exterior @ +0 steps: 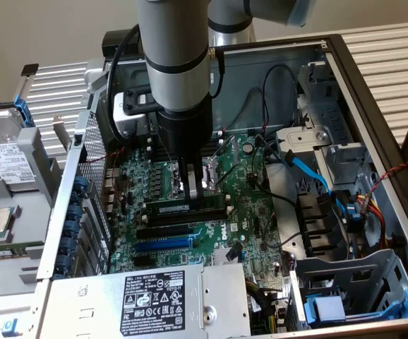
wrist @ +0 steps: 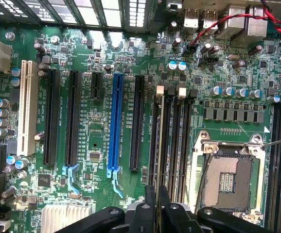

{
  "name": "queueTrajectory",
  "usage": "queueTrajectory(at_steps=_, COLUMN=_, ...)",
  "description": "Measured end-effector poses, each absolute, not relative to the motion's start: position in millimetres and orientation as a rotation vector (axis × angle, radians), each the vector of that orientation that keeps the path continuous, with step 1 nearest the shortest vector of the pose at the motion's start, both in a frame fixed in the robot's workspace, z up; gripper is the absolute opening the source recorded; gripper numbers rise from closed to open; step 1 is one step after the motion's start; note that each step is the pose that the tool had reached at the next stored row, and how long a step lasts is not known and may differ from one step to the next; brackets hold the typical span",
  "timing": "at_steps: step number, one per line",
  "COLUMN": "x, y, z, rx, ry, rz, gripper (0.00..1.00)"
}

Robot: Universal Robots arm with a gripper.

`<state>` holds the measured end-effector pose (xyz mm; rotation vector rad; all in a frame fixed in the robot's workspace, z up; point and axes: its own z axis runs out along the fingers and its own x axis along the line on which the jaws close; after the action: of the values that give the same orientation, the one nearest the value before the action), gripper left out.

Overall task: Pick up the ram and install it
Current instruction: 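Insert the ram into the slot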

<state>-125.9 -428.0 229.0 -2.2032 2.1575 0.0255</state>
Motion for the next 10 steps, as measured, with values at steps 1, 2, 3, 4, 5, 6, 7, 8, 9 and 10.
queueTrajectory(at_steps=1, x=-126.0, y=-428.0, z=228.9, rx=-2.203, ry=2.157, rz=0.025, gripper=0.14)
queueTrajectory(at_steps=2, x=-126.1, y=-428.1, z=228.8, rx=-2.203, ry=2.157, rz=0.025, gripper=0.14)
queueTrajectory(at_steps=3, x=-126.2, y=-428.1, z=228.6, rx=-2.203, ry=2.157, rz=0.024, gripper=0.14)
queueTrajectory(at_steps=4, x=-126.3, y=-428.1, z=228.4, rx=-2.203, ry=2.157, rz=0.024, gripper=0.14)
queueTrajectory(at_steps=5, x=-126.3, y=-428.0, z=228.2, rx=-2.202, ry=2.157, rz=0.023, gripper=0.14)
queueTrajectory(at_steps=6, x=-126.3, y=-428.0, z=227.8, rx=-2.202, ry=2.156, rz=0.023, gripper=0.14)
queueTrajectory(at_steps=7, x=-126.3, y=-428.0, z=227.6, rx=-2.202, ry=2.156, rz=0.023, gripper=0.14)
queueTrajectory(at_steps=8, x=-126.3, y=-428.0, z=227.3, rx=-2.202, ry=2.156, rz=0.023, gripper=0.14)
queueTrajectory(at_steps=9, x=-126.3, y=-428.0, z=227.0, rx=-2.202, ry=2.156, rz=0.023, gripper=0.14)
queueTrajectory(at_steps=10, x=-126.4, y=-428.0, z=226.8, rx=-2.202, ry=2.156, rz=0.023, gripper=0.14)
